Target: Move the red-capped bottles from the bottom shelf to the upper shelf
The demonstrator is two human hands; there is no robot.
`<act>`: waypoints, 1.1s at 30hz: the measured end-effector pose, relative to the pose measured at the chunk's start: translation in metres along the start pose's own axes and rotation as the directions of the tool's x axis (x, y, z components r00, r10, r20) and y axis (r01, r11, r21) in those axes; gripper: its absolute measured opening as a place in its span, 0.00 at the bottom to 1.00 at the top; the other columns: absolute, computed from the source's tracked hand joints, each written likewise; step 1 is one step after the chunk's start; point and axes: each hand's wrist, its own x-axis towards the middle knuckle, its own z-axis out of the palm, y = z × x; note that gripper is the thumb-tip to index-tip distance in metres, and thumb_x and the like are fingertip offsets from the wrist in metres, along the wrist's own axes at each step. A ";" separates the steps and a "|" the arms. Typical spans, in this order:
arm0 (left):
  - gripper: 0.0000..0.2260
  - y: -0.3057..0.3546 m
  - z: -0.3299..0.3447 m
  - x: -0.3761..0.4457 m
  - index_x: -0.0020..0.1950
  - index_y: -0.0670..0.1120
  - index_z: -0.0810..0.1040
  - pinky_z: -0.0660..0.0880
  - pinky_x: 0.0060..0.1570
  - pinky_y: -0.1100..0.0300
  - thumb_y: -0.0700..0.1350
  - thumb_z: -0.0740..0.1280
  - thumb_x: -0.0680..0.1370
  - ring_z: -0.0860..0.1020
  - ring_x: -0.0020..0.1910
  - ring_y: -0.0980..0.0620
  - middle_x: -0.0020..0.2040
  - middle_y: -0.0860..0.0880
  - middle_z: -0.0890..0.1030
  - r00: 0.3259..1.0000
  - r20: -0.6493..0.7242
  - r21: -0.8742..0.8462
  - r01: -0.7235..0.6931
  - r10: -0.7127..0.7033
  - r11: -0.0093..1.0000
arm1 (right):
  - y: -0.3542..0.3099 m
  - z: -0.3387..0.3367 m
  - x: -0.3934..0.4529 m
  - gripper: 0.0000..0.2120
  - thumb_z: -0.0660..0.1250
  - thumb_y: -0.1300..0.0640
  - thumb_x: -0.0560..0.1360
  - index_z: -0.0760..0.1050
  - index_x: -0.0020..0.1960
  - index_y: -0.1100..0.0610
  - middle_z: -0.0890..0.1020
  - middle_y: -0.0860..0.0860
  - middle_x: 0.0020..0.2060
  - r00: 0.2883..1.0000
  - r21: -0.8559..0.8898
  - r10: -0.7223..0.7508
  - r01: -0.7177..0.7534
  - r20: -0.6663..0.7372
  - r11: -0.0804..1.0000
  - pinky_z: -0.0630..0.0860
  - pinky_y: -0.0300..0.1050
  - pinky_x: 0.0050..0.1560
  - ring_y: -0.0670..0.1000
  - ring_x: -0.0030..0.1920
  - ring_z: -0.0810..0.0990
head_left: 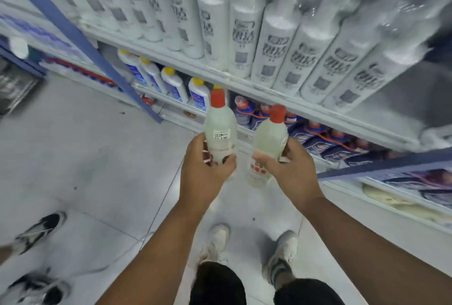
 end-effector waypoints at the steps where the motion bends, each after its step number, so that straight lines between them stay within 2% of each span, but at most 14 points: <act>1: 0.26 0.021 -0.006 -0.006 0.62 0.61 0.73 0.80 0.45 0.65 0.52 0.79 0.67 0.81 0.51 0.61 0.57 0.60 0.80 1.000 0.023 0.010 -0.021 0.021 1.000 | -0.021 -0.009 -0.010 0.18 0.81 0.51 0.67 0.80 0.54 0.47 0.85 0.42 0.47 1.000 -0.002 -0.019 0.019 -0.017 1.000 0.78 0.32 0.43 0.40 0.48 0.83; 5: 0.26 0.100 -0.019 -0.026 0.62 0.61 0.75 0.82 0.48 0.58 0.51 0.79 0.68 0.81 0.50 0.61 0.57 0.59 0.79 0.982 0.123 0.044 -0.148 0.142 0.988 | -0.086 -0.049 -0.051 0.18 0.81 0.48 0.66 0.80 0.54 0.45 0.85 0.41 0.46 0.983 -0.017 -0.084 0.082 -0.161 0.996 0.79 0.37 0.46 0.39 0.48 0.83; 8: 0.26 0.161 -0.018 -0.036 0.59 0.69 0.72 0.81 0.47 0.60 0.51 0.79 0.68 0.80 0.50 0.63 0.56 0.59 0.79 0.937 0.219 0.054 -0.290 0.272 0.955 | -0.129 -0.081 -0.082 0.21 0.81 0.48 0.67 0.78 0.57 0.44 0.85 0.39 0.47 0.950 0.001 -0.106 0.111 -0.294 0.994 0.79 0.34 0.46 0.37 0.48 0.83; 11: 0.26 0.216 -0.004 -0.051 0.60 0.68 0.71 0.78 0.46 0.65 0.54 0.78 0.68 0.79 0.49 0.65 0.56 0.60 0.78 0.883 0.308 0.060 -0.389 0.353 0.919 | -0.164 -0.118 -0.107 0.28 0.82 0.47 0.65 0.75 0.61 0.47 0.85 0.42 0.50 0.884 0.052 -0.110 0.149 -0.455 0.987 0.82 0.41 0.51 0.41 0.50 0.84; 13: 0.26 0.246 0.011 -0.064 0.62 0.63 0.73 0.76 0.43 0.71 0.54 0.78 0.68 0.79 0.48 0.65 0.55 0.60 0.78 0.831 0.360 0.042 -0.468 0.423 0.883 | -0.183 -0.146 -0.123 0.27 0.82 0.47 0.64 0.74 0.59 0.47 0.84 0.42 0.50 0.821 0.091 -0.111 0.194 -0.560 0.977 0.81 0.42 0.52 0.41 0.50 0.84; 14: 0.26 0.260 0.019 -0.072 0.63 0.61 0.74 0.76 0.43 0.71 0.54 0.78 0.68 0.79 0.48 0.65 0.55 0.60 0.78 0.800 0.390 0.027 -0.505 0.456 0.863 | -0.191 -0.161 -0.132 0.26 0.82 0.47 0.64 0.75 0.58 0.46 0.84 0.42 0.50 0.796 0.108 -0.108 0.213 -0.596 0.971 0.81 0.41 0.51 0.41 0.50 0.83; 17: 0.26 0.298 0.052 -0.100 0.64 0.60 0.74 0.79 0.46 0.63 0.56 0.78 0.68 0.79 0.50 0.65 0.55 0.61 0.79 0.713 0.488 -0.026 -0.566 0.504 0.824 | -0.208 -0.208 -0.165 0.24 0.81 0.48 0.67 0.77 0.59 0.48 0.84 0.42 0.49 0.732 0.106 -0.121 0.256 -0.670 0.961 0.79 0.35 0.47 0.39 0.47 0.83; 20: 0.23 0.332 0.097 -0.133 0.62 0.63 0.74 0.80 0.46 0.60 0.54 0.77 0.70 0.79 0.49 0.65 0.53 0.61 0.80 0.632 0.559 -0.095 -0.595 0.538 0.798 | -0.208 -0.260 -0.196 0.23 0.81 0.48 0.68 0.78 0.59 0.48 0.85 0.43 0.47 0.641 0.103 -0.118 0.296 -0.759 0.949 0.79 0.36 0.46 0.39 0.45 0.82; 24: 0.24 0.355 0.166 -0.190 0.63 0.61 0.74 0.76 0.43 0.70 0.52 0.79 0.70 0.79 0.49 0.65 0.55 0.62 0.79 0.546 0.602 -0.138 -0.647 0.583 0.749 | -0.183 -0.333 -0.236 0.21 0.81 0.48 0.67 0.78 0.57 0.46 0.85 0.43 0.45 0.558 0.120 -0.081 0.315 -0.826 0.941 0.81 0.39 0.46 0.40 0.44 0.82; 29: 0.22 0.376 0.264 -0.280 0.55 0.66 0.74 0.76 0.42 0.70 0.50 0.79 0.68 0.80 0.45 0.67 0.48 0.62 0.82 0.538 0.599 -0.188 -0.624 0.592 0.758 | -0.138 -0.443 -0.295 0.22 0.82 0.48 0.66 0.78 0.57 0.45 0.85 0.43 0.44 0.531 0.116 -0.071 0.312 -0.845 0.943 0.80 0.38 0.44 0.40 0.43 0.83; 33: 0.24 0.399 0.342 -0.353 0.59 0.64 0.74 0.77 0.44 0.62 0.54 0.78 0.66 0.81 0.46 0.64 0.51 0.60 0.82 0.536 0.603 -0.218 -0.602 0.591 0.768 | -0.108 -0.536 -0.347 0.21 0.82 0.48 0.66 0.78 0.54 0.42 0.84 0.41 0.42 0.505 0.098 -0.067 0.292 -0.860 0.951 0.79 0.36 0.44 0.38 0.42 0.82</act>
